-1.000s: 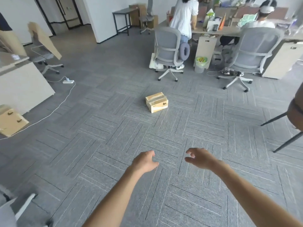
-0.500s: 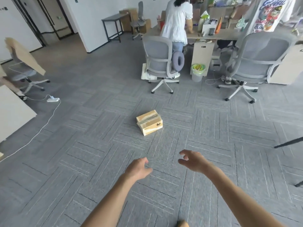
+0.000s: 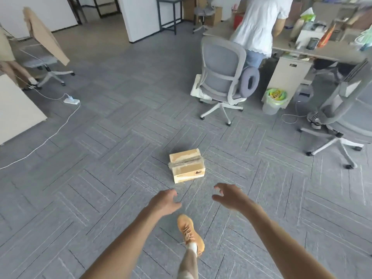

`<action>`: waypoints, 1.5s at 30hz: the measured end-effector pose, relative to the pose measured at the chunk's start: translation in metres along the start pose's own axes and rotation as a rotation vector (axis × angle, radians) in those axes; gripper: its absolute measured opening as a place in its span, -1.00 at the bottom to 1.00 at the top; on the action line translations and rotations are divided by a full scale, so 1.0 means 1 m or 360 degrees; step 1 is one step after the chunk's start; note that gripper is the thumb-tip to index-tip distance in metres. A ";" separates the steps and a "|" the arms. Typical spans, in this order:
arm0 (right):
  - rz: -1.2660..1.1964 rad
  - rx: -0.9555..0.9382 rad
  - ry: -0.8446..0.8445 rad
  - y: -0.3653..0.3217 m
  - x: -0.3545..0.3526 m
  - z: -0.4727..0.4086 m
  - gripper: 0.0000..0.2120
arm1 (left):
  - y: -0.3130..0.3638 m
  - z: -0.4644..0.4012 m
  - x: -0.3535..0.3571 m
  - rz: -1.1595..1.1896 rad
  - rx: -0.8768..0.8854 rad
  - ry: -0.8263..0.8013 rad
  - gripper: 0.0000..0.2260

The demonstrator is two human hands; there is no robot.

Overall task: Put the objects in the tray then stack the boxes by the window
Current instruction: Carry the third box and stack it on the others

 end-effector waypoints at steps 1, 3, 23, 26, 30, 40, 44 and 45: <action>0.0004 0.0012 -0.0010 0.002 -0.011 -0.029 -0.51 | 0.004 -0.029 -0.005 0.0010 0.0003 0.0008 -0.59; 0.0017 0.0036 -0.0044 0.008 -0.031 -0.088 -0.51 | 0.012 -0.090 -0.015 0.0049 -0.0011 0.0027 -0.61; -0.0212 0.0214 -0.0499 0.115 -0.039 -0.534 -0.50 | -0.031 -0.488 0.033 0.0406 -0.0594 -0.0143 -0.64; -0.0281 0.0235 -0.0467 0.141 0.013 -0.606 -0.47 | -0.069 -0.548 0.084 0.0452 -0.0668 -0.0169 -0.61; -0.0279 0.0313 -0.0553 0.189 0.109 -0.686 -0.44 | -0.123 -0.623 0.165 0.0556 -0.0745 -0.0122 -0.49; -0.0437 0.0374 -0.0304 0.295 0.281 -0.829 -0.17 | -0.238 -0.753 0.341 0.1359 -0.1005 0.0348 -0.36; -0.0631 0.0319 -0.0190 0.308 0.312 -0.869 -0.04 | -0.265 -0.797 0.361 0.1389 -0.0977 0.0447 -0.24; -0.0697 0.0292 -0.0169 0.309 0.318 -0.877 0.00 | -0.271 -0.806 0.362 0.1424 -0.0955 0.0447 -0.22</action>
Point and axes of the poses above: each hand's wrist, its own z-axis away from the middle knuckle, its own x-axis out of the palm, y = z × x, the point moved 3 cm from there along -z, towards the middle knuckle, and after that the axes turned 3 degrees about z, right-handed, at the moved point
